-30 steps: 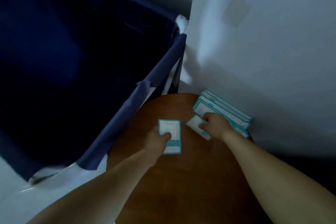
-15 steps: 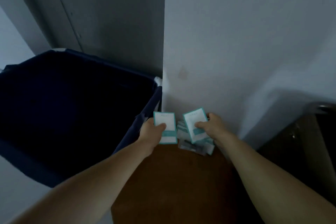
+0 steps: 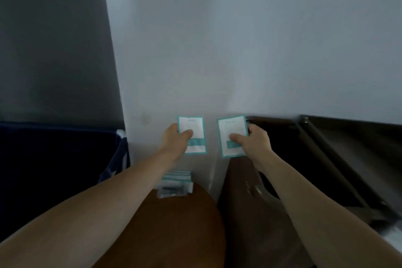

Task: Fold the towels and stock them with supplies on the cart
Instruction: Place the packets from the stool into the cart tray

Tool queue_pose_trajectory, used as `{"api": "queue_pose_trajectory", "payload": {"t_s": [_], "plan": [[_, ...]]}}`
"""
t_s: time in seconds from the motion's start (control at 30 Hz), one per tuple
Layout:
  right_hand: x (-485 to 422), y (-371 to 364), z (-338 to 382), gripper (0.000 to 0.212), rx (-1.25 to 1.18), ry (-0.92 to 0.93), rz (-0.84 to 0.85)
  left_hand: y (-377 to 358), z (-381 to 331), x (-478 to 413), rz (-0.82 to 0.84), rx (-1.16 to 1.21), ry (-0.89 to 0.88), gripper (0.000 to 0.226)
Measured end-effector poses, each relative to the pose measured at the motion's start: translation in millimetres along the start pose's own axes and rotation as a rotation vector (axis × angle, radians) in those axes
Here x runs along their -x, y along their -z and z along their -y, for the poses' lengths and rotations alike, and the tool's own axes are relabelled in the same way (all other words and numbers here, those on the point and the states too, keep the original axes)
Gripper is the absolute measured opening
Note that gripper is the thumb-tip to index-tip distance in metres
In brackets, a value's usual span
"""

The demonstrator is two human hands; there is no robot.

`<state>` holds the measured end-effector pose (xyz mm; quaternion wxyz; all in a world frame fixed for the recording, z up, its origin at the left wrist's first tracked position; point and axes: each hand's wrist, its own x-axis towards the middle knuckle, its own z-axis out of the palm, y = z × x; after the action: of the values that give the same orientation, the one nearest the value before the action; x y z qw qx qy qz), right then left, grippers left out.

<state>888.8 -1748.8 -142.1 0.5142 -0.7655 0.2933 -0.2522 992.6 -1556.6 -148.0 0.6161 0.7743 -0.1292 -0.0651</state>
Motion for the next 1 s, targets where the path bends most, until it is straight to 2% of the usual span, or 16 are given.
{"api": "queue_pose_trajectory", "payload": {"t_s": [0.17,0.33,0.53,0.63,0.83,1.0], "plan": [[17,123,-21,0.032,-0.06,-0.025,-0.196,-95,-61,34,0.133,0.055,-0.096,0.02],[44,259,-59,0.027,-0.061,-0.048,-0.369,-218,-113,92,0.343,0.212,-0.071,0.014],[79,424,-112,0.025,-0.022,-0.099,-0.513,-367,-159,171,0.532,0.25,-0.068,0.02],[91,491,-135,0.024,-0.014,-0.139,-0.556,-432,-178,202,0.579,0.255,-0.065,0.015],[79,574,-169,0.023,-0.016,-0.18,-0.608,-527,-198,229,0.648,0.215,-0.085,0.01],[25,600,-192,0.027,-0.013,-0.2,-0.565,-587,-206,199,0.601,0.171,-0.099,0.009]]}}
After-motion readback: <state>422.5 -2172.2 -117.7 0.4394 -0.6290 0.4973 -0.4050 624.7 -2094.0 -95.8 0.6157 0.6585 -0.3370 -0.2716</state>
